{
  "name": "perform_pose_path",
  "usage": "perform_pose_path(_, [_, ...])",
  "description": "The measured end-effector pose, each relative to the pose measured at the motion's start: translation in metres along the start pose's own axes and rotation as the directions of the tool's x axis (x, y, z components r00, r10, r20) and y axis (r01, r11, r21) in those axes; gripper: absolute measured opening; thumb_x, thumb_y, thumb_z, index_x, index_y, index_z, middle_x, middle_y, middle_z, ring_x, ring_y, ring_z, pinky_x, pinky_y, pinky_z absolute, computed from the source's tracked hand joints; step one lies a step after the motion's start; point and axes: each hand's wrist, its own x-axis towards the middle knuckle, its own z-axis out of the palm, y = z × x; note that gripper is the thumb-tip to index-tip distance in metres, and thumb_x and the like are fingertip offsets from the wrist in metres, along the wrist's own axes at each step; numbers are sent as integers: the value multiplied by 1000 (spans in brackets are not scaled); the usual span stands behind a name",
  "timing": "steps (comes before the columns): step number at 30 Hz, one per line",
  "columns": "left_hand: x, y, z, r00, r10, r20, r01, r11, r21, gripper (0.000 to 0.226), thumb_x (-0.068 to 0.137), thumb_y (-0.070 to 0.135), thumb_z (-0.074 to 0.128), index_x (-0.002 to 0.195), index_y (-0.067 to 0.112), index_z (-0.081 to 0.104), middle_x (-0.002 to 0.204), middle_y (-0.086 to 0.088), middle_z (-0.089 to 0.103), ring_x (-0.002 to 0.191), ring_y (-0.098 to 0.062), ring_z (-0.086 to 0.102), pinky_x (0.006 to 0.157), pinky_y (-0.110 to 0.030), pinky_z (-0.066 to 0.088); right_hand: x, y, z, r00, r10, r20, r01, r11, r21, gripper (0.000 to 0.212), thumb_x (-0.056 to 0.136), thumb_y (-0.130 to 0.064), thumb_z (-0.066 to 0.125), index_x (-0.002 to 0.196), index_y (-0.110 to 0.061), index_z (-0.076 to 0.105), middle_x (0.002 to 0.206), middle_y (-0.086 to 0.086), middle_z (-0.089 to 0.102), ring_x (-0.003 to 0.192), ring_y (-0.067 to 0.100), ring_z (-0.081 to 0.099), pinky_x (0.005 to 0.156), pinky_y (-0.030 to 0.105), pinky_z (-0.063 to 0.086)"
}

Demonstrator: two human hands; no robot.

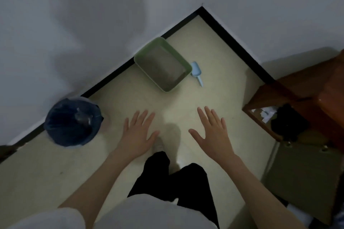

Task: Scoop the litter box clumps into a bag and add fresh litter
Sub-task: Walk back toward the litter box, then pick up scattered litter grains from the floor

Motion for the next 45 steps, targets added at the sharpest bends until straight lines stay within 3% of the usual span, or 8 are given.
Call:
perform_pose_path(5, [40,8,14,993,-109,-33,108,993,-39,89,69,67,-3,148,28,7,157,1,7,145,-22,-1,115,-45,-1,66,22,-5,982,-147,118,153,987,-39,84,79,-72,12,150,-28,2,159,1,3,147,19,-2,118,40,0])
perform_pose_path(11, [89,2,76,939,-339,-63,326,932,-158,91,66,66,-4,148,29,7,157,2,7,145,-19,-1,115,-42,0,170,51,28,906,-332,261,362,929,-73,72,93,-53,37,150,-25,3,159,1,2,147,18,-1,119,36,3])
perform_pose_path(20, [162,-56,253,881,-473,24,463,849,-253,92,64,65,-5,148,29,7,157,2,8,145,-19,2,116,-39,5,292,95,196,794,-439,421,530,839,-123,68,95,-48,39,150,-24,8,158,1,12,145,19,12,117,35,18])
perform_pose_path(23, [193,-95,318,868,-496,26,481,828,-288,81,77,65,9,148,26,11,156,-2,13,145,-21,7,115,-41,9,327,113,269,767,-463,445,563,818,-120,65,95,-44,41,150,-22,14,156,3,20,143,20,20,115,36,23])
perform_pose_path(27, [243,-146,399,856,-514,-46,474,819,-324,57,95,36,44,146,20,24,147,-8,34,136,-25,30,110,-38,26,375,135,359,775,-470,422,561,820,-118,58,96,-38,43,147,-19,24,148,5,35,133,21,36,108,33,33])
perform_pose_path(33, [335,-219,476,836,-536,-116,446,788,-424,38,95,26,49,132,17,46,121,-6,52,112,-20,50,92,-32,42,453,132,465,729,-560,395,641,760,-107,39,96,-30,47,132,-16,47,119,4,54,103,17,57,85,27,43])
perform_pose_path(40, [386,-256,489,587,-726,-357,307,608,-732,16,85,7,62,101,4,63,97,-13,60,82,-16,51,77,-17,37,490,95,507,702,-582,410,634,773,12,28,95,-21,49,120,-11,58,110,6,60,97,17,56,80,19,39])
perform_pose_path(45, [400,-256,491,664,-686,-299,364,646,-671,18,84,15,64,100,8,65,98,-7,57,93,-18,51,78,-15,32,490,78,519,724,-613,315,642,766,15,26,95,-15,48,116,-9,61,114,7,61,103,19,56,86,20,39])
